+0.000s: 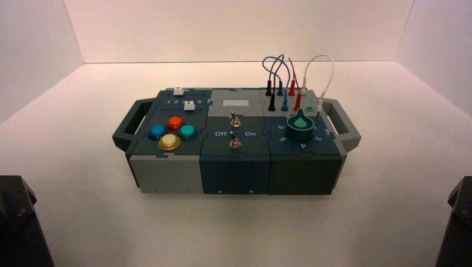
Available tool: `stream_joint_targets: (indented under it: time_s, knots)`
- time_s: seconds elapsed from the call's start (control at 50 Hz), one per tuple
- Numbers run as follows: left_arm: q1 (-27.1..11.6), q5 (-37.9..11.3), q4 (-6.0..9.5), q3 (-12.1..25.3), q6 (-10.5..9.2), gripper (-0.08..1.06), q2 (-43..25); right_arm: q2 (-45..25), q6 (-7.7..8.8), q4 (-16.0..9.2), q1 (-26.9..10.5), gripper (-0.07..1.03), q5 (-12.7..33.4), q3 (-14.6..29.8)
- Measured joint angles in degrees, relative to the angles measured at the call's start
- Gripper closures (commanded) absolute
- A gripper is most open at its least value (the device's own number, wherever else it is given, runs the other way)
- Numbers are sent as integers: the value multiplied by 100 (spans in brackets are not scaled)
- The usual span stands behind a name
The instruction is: Move the box to the left.
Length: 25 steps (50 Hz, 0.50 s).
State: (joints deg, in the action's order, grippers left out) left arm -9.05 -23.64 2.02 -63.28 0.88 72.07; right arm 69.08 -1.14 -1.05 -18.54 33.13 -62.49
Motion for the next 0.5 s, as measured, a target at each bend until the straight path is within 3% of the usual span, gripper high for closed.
stream_joint_targets:
  time_s: [0.5]
  knots:
    - [0, -114, 0, 0, 0, 101, -35, -123, 0, -9, 9, 99, 44, 0]
